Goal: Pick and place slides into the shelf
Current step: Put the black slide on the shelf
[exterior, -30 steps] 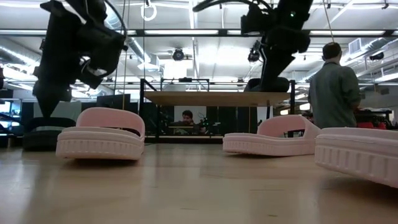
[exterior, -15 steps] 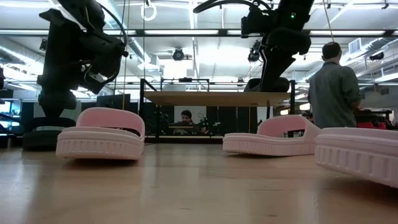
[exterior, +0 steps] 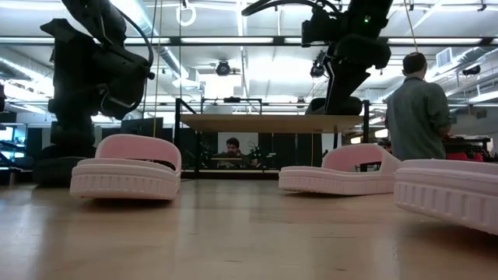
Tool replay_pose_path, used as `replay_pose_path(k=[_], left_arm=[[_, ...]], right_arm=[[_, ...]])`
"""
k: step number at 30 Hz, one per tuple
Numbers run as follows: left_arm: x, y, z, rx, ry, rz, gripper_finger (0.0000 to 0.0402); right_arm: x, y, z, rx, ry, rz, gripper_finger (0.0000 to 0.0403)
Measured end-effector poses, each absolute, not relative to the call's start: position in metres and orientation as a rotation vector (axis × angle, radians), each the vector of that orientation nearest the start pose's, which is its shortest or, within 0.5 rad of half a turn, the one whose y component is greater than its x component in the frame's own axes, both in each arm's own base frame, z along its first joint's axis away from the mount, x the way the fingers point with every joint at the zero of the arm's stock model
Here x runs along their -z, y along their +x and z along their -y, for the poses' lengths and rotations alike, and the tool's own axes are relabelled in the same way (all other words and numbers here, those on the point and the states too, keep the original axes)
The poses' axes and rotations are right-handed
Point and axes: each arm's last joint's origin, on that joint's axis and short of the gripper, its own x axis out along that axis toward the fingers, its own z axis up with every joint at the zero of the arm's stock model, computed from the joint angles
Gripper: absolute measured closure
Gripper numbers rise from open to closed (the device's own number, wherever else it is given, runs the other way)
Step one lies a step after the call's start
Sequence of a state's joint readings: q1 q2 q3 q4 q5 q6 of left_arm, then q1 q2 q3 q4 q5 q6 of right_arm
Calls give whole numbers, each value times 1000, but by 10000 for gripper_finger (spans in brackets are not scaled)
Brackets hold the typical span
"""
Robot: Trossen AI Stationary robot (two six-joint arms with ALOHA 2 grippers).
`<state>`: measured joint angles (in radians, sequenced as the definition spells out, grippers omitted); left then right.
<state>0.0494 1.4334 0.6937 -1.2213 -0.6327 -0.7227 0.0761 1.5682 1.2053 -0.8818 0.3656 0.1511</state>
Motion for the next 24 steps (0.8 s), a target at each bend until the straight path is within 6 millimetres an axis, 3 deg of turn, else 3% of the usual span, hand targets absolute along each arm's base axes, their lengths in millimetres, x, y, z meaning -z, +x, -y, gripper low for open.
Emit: replay_pose_path(k=[3,7,10,18,24], left_arm=[[-160,170,-25,-1068,91,-1588,383],[-163,171,-25,-1059,86,-1592,388],[-178,182,-20,-1020,65,-1576,394],[-267,213,13,-941,51,-1420,395],[-339,226,44,-719,4,-1219,396]], right_arm=[[-247,300,-12,341,-143,-1193,289],[-247,300,-12,343,-140,-1192,289],[-247,300,-13,347,-134,-1193,288],[-252,274,-30,464,18,-1303,288],[-269,253,-57,518,98,-1213,288]])
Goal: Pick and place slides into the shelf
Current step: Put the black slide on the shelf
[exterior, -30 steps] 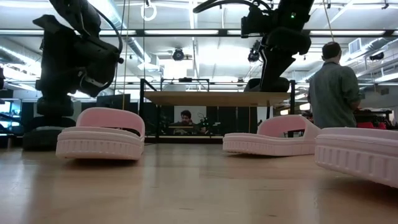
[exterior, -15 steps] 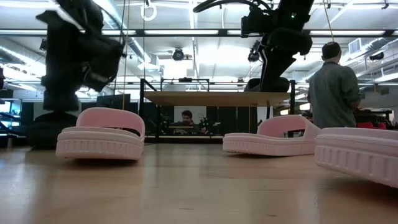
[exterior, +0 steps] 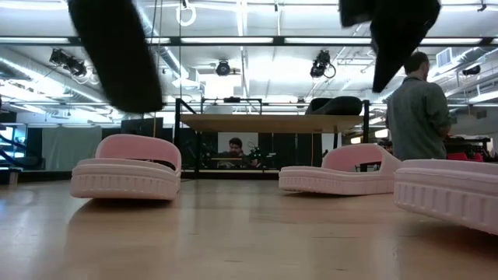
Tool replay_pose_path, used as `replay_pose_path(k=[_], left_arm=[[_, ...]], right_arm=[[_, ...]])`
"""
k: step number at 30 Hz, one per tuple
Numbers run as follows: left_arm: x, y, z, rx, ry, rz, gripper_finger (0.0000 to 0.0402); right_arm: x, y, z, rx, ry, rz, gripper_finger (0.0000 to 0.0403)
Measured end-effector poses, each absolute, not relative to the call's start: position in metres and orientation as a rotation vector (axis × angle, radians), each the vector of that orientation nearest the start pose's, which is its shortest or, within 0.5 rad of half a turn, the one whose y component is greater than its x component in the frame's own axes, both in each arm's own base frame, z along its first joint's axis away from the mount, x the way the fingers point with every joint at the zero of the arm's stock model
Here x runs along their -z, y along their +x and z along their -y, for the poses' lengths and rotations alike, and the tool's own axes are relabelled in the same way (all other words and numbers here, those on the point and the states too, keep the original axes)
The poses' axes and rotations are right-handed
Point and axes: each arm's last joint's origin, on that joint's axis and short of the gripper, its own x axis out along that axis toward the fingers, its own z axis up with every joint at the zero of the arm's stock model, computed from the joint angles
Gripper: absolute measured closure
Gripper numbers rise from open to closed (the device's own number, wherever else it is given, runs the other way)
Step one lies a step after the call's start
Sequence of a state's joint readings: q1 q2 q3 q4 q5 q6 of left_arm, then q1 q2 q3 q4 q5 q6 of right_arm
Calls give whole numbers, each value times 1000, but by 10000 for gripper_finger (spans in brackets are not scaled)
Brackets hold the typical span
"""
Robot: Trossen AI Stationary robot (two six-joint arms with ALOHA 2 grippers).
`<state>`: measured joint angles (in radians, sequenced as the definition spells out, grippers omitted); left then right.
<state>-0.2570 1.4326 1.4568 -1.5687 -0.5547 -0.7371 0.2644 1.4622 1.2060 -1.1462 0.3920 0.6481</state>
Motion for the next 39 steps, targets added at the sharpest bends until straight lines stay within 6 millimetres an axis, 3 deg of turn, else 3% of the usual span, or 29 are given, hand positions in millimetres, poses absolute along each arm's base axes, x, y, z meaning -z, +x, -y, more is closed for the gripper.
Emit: replay_pose_path(k=[4,9,14,18,21,26,30,34,39], left_arm=[[-375,228,44,-714,166,-1040,396],[-402,239,19,-778,334,-922,396],[-415,273,-17,-805,406,-783,396],[-419,312,-50,-797,480,-655,396],[-406,339,-77,-733,493,-624,396],[-359,379,-130,-834,475,-683,396],[-330,397,-168,-912,476,-672,396],[-315,407,-182,-938,469,-649,395],[-301,411,-184,-926,449,-689,389]], right_arm=[[-282,240,-70,512,-4,-1114,288],[-302,224,-73,579,-154,-940,288],[-323,208,-66,724,-209,-734,288],[-334,198,-60,808,-131,-609,288],[-337,194,-58,827,-73,-576,288],[-333,196,-59,828,-92,-596,289],[-330,198,-60,822,-131,-624,289],[-330,198,-60,826,-137,-623,289],[-331,198,-60,840,-151,-608,289]])
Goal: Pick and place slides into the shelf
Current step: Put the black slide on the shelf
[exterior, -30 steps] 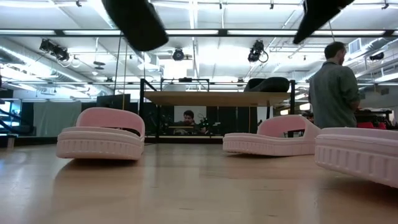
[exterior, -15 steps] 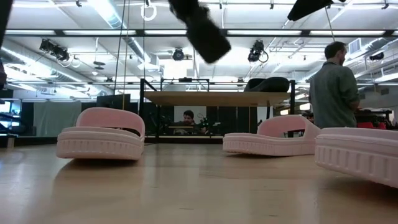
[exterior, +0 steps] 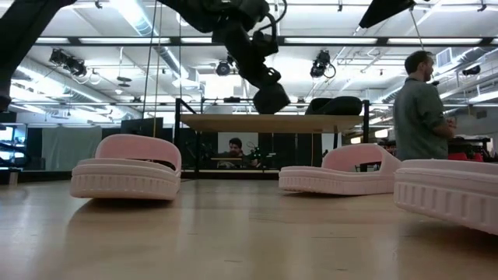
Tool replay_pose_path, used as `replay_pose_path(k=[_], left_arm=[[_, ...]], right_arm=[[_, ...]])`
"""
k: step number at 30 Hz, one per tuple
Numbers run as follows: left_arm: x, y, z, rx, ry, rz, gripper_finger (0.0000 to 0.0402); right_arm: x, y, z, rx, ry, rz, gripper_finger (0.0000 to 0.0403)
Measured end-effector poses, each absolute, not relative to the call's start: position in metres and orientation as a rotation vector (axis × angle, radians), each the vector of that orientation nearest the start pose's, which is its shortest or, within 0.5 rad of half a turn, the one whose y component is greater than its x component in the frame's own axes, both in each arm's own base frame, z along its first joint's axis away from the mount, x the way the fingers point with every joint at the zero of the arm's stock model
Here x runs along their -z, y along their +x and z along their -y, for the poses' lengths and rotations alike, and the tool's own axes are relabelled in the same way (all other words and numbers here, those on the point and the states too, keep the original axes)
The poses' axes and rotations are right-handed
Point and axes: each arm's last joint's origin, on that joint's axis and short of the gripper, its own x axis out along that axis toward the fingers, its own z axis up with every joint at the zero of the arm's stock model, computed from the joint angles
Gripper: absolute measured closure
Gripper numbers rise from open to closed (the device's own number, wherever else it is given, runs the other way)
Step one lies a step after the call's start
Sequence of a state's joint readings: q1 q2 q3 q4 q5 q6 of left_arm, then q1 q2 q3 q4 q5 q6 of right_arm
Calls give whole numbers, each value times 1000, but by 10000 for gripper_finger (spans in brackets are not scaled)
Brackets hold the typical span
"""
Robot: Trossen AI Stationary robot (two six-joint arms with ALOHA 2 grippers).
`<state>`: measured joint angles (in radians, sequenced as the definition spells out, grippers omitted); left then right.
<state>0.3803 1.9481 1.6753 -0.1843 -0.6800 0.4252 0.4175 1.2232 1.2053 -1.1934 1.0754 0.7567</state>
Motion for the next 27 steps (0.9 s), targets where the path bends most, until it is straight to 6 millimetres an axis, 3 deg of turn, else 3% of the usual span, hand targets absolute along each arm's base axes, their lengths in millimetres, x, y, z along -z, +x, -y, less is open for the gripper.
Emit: replay_pose_path(k=[8,14,19,27], left_arm=[[-298,420,-170,-902,439,-672,392],[-298,427,-157,-852,318,-603,389],[-298,428,-157,-874,228,-548,395],[-286,426,-161,-882,203,-613,345]], right_arm=[[-331,198,-60,841,-151,-608,289],[-331,198,-60,841,-151,-607,289],[-331,198,-60,843,-144,-605,289],[-331,198,-60,843,-142,-604,289]])
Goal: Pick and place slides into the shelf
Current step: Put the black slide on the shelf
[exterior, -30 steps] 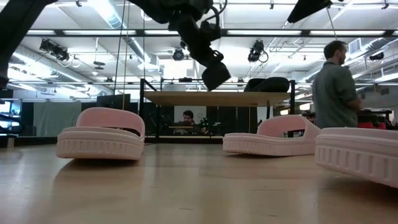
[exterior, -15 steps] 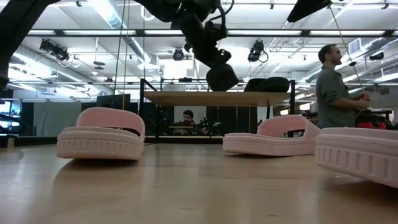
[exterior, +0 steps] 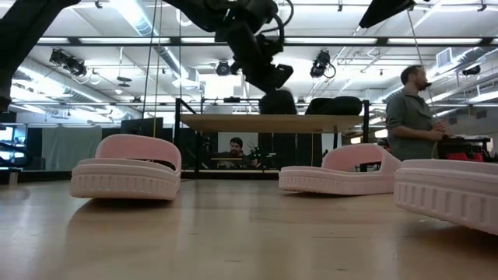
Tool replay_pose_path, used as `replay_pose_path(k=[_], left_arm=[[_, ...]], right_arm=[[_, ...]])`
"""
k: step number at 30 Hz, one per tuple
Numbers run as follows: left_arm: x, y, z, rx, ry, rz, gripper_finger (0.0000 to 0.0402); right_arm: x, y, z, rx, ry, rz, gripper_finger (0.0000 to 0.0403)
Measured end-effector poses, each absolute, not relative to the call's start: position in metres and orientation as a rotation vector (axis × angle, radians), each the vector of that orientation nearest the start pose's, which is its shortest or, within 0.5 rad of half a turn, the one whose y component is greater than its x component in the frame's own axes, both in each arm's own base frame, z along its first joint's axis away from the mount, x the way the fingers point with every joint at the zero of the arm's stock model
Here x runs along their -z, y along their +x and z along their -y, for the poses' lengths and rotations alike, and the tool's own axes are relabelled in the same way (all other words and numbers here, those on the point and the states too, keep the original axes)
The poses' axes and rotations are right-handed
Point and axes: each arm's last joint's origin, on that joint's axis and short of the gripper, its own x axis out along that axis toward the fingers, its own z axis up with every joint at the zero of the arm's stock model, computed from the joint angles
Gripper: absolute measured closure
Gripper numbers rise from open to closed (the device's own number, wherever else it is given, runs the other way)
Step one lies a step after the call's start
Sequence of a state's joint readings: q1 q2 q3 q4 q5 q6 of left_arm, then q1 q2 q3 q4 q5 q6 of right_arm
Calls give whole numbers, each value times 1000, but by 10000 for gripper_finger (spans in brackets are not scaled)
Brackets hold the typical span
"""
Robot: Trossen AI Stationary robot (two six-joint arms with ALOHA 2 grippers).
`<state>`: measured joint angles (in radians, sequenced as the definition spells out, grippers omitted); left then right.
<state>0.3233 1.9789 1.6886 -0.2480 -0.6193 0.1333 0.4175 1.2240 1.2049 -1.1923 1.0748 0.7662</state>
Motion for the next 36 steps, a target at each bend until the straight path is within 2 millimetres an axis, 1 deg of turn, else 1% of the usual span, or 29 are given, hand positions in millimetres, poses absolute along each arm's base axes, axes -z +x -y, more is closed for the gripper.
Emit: replay_pose_path(k=[7,12,15,19,21,24,27,31,32,34,36], left_arm=[[-282,433,-155,-817,199,-603,311],[-289,437,-153,-822,191,-521,282],[-296,437,-153,-822,189,-505,268],[-299,437,-147,-812,202,-562,257],[-304,435,-143,-802,213,-619,257],[-309,428,-140,-801,198,-727,274],[-313,421,-141,-862,148,-775,310],[-312,408,-158,-985,158,-844,382],[-311,405,-164,-1004,129,-851,391],[-306,398,-175,-1028,51,-864,392],[-297,393,-187,-1024,-17,-881,392]], right_arm=[[-331,198,-60,842,-141,-605,289],[-331,198,-60,841,-141,-607,289],[-331,198,-60,841,-141,-607,289],[-330,198,-60,836,-139,-613,289],[-330,197,-60,835,-141,-618,289],[-330,197,-60,835,-148,-625,289],[-330,197,-59,836,-148,-626,289],[-330,196,-60,840,-132,-621,289],[-330,196,-60,839,-125,-622,288],[-329,196,-60,833,-118,-629,288],[-329,196,-60,830,-114,-631,288]])
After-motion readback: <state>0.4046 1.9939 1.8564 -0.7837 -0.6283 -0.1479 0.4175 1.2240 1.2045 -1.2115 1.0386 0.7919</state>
